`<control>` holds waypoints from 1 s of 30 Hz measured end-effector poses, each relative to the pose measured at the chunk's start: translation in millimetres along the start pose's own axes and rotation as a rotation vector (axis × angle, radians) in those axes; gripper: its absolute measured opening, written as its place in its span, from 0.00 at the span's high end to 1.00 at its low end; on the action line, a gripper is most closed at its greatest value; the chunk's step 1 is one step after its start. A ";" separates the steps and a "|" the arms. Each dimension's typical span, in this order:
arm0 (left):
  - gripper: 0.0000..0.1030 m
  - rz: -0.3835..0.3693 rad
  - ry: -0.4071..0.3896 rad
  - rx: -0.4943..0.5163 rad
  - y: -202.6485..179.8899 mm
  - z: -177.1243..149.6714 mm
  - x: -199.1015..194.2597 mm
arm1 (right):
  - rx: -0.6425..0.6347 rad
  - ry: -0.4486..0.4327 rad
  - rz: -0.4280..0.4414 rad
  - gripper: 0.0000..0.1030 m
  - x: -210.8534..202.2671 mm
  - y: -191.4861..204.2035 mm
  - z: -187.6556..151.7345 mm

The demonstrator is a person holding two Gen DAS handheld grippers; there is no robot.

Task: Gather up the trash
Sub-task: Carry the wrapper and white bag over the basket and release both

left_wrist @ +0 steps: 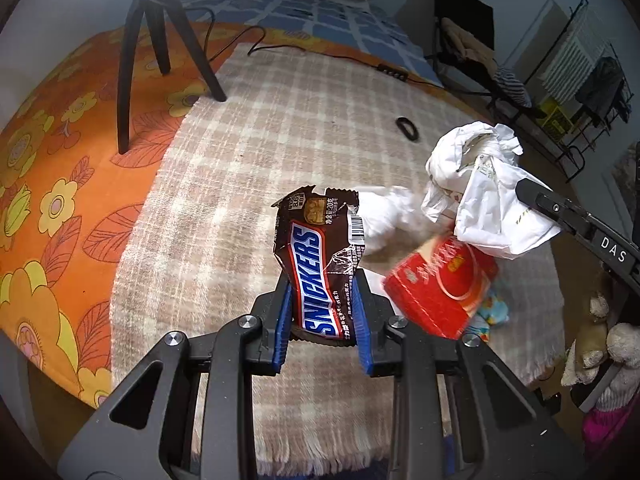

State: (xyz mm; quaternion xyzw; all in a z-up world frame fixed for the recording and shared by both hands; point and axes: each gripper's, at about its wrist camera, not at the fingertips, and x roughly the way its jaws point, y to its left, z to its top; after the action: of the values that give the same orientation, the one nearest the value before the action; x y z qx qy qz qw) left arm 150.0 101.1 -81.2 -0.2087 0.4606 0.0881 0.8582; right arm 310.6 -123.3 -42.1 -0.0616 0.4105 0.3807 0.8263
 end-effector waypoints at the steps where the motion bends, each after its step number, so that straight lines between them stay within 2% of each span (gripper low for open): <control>1: 0.74 -0.005 -0.002 0.006 -2.6 -1.9 -2.6 | -0.003 -0.003 0.003 0.97 -6.1 1.7 -2.8; 17: 0.74 -0.068 -0.026 0.086 -36.3 -46.5 -47.2 | 0.020 -0.033 0.081 0.97 -88.0 9.4 -49.7; 24: 0.74 -0.089 -0.017 0.097 -40.2 -68.1 -58.0 | 0.040 -0.012 0.134 0.97 -109.4 15.8 -75.1; 30: 0.74 -0.098 0.002 0.097 -36.3 -90.4 -63.4 | 0.024 0.012 0.146 0.97 -119.5 26.9 -99.9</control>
State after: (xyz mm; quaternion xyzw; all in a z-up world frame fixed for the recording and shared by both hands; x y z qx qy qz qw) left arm 58.8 31.3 -62.9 -0.1894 0.4544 0.0234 0.8701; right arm 184.7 -214.9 -15.2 -0.0236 0.4233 0.4345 0.7946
